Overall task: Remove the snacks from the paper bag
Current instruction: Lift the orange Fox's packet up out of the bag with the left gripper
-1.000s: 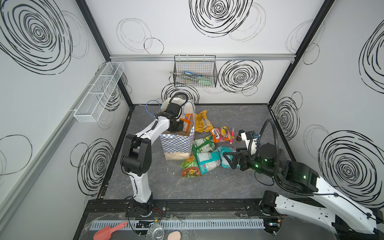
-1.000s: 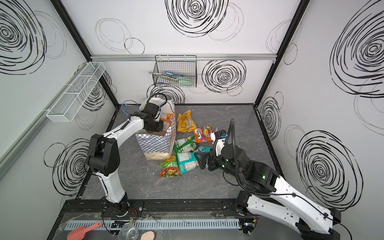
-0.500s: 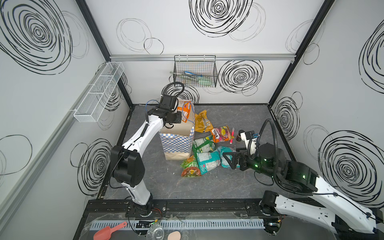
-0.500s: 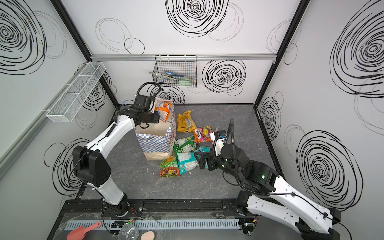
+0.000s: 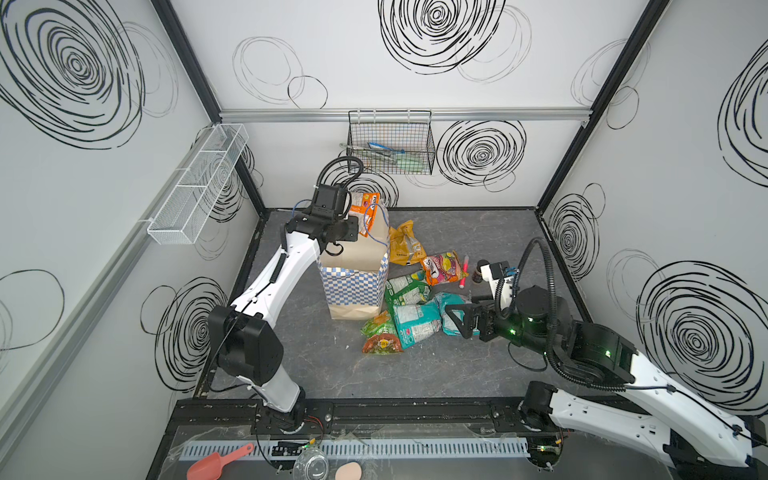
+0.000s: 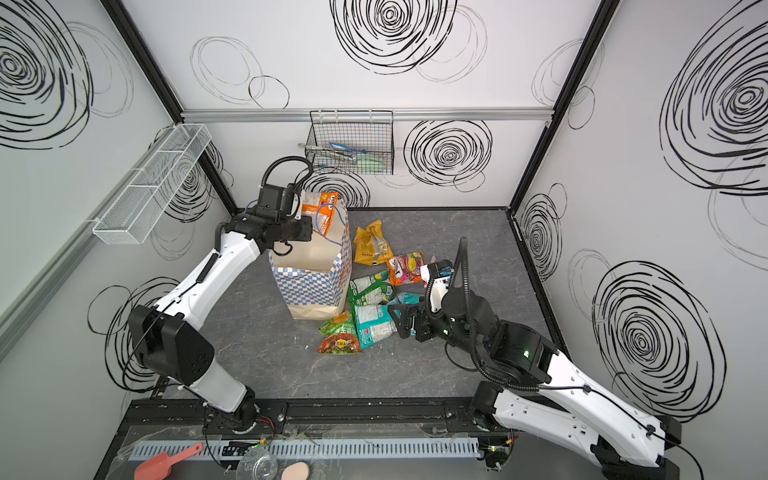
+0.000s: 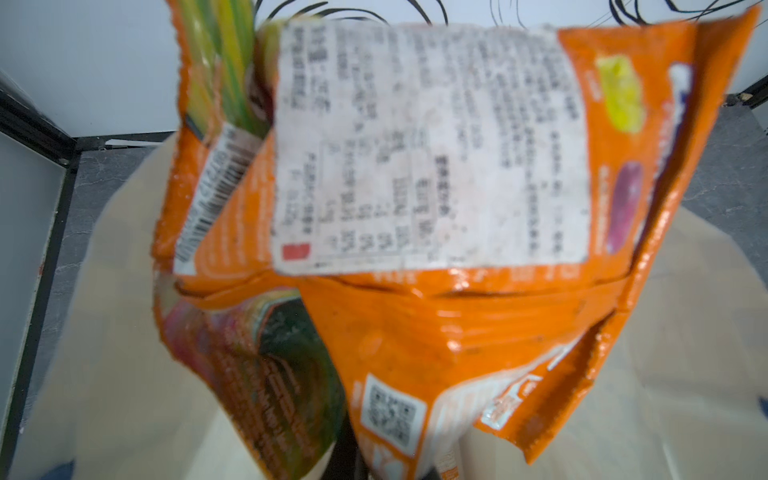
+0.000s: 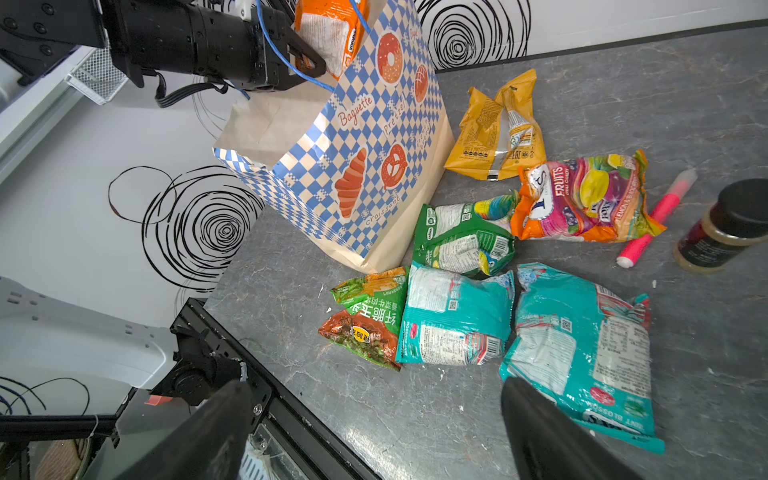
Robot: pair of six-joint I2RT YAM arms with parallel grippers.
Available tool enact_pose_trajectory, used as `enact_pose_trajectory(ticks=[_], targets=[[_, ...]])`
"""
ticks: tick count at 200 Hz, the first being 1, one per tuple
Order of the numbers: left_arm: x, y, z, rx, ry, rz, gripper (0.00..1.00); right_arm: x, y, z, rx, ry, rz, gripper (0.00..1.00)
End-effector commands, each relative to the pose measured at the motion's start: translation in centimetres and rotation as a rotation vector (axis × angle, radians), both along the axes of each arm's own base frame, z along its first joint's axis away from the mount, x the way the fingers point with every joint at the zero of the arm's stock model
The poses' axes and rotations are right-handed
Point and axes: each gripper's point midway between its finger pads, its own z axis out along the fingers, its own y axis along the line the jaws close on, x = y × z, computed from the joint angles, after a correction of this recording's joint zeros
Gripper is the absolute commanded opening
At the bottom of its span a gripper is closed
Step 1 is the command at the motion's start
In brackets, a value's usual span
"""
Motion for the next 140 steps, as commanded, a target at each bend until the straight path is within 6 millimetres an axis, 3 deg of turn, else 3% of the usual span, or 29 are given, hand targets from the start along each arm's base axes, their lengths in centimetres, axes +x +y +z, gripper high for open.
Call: enact_pose_trajectory(ticks=[1,75,121,140], targets=[[-0.2,0.6,7.0,-0.052,-0.184,0.028,0.00,-0.1,0.3,0.7,0.032,-0.011,0.005,0.97],[-2.6,1.6,13.8,-0.095,-0.324,0.054,0.00,0.0,0.6,0.6,0.034,-0.009,0.011,0.97],[-6.0,-0.8,19.3,-0.163,-0.440,-0.028,0.00,0.0,0.7,0.6,0.038,-0.013,0.012,0.97],[-7.6,-2.4,20.7,-0.167,-0.466,-0.073,0.00,0.1,0.7,0.6,0.041,-0.019,0.009,0.97]])
